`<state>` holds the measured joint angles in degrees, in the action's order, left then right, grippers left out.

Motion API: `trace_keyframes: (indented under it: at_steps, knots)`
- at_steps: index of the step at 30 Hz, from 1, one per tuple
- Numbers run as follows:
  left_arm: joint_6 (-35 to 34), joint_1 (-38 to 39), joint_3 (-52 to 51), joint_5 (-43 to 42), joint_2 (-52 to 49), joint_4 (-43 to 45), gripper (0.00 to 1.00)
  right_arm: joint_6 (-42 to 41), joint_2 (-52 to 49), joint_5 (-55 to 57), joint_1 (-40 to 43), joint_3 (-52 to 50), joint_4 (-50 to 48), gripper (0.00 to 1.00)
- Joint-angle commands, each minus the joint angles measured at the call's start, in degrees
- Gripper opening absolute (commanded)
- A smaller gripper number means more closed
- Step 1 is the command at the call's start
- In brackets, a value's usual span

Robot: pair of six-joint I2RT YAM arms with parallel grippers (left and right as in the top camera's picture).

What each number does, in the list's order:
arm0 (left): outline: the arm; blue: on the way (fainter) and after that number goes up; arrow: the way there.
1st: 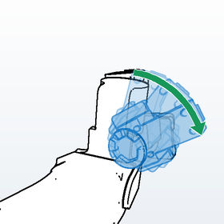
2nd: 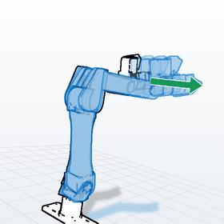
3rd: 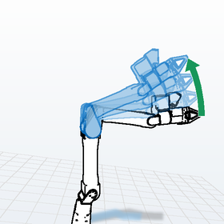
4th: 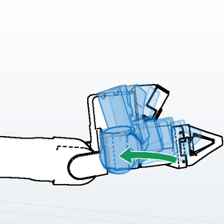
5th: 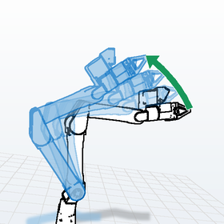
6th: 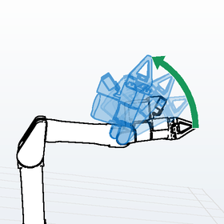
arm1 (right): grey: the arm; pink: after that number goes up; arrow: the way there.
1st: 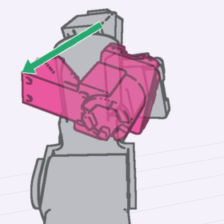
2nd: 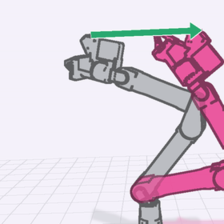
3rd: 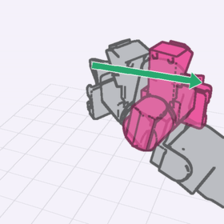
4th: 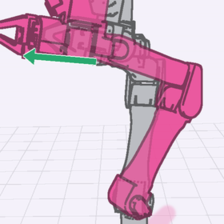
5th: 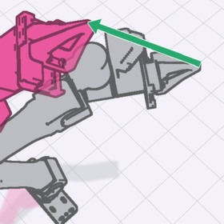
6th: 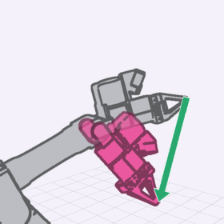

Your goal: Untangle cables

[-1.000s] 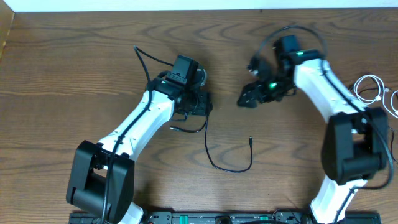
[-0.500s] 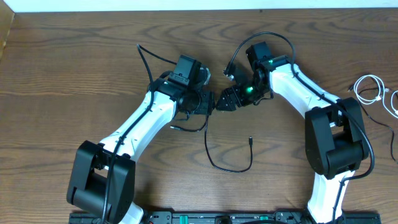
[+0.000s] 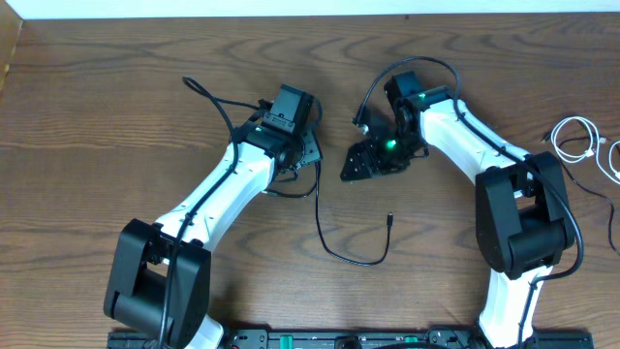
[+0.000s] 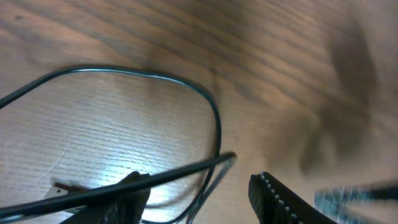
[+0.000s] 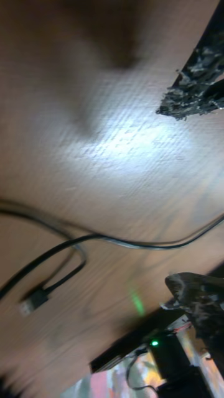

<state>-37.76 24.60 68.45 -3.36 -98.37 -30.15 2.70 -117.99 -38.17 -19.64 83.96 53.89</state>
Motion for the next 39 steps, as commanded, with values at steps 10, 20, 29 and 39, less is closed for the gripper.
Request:
trace_keyframes:
  at_steps: [10, 20, 29, 39]
  knots:
    - [-11.26, 0.02, -0.52, 7.3, -1.68, 8.85, 0.54, -0.42, -0.15, 7.23, -0.24, 0.57, 9.64, 0.77]
    - [-11.26, 0.0, -0.52, 10.49, -5.05, 9.86, 0.49, -0.33, -0.15, 7.21, -0.42, 0.57, 11.56, 0.77]
    - [-11.21, -0.02, -0.52, 10.29, -5.9, 16.39, 0.29, -0.31, -0.15, 8.28, -1.42, 0.57, 11.65, 0.77]
    - [-8.87, -0.02, -0.5, 2.51, -5.66, 17.94, 0.08, -0.31, -0.15, 12.31, -1.9, 0.57, 11.54, 0.77]
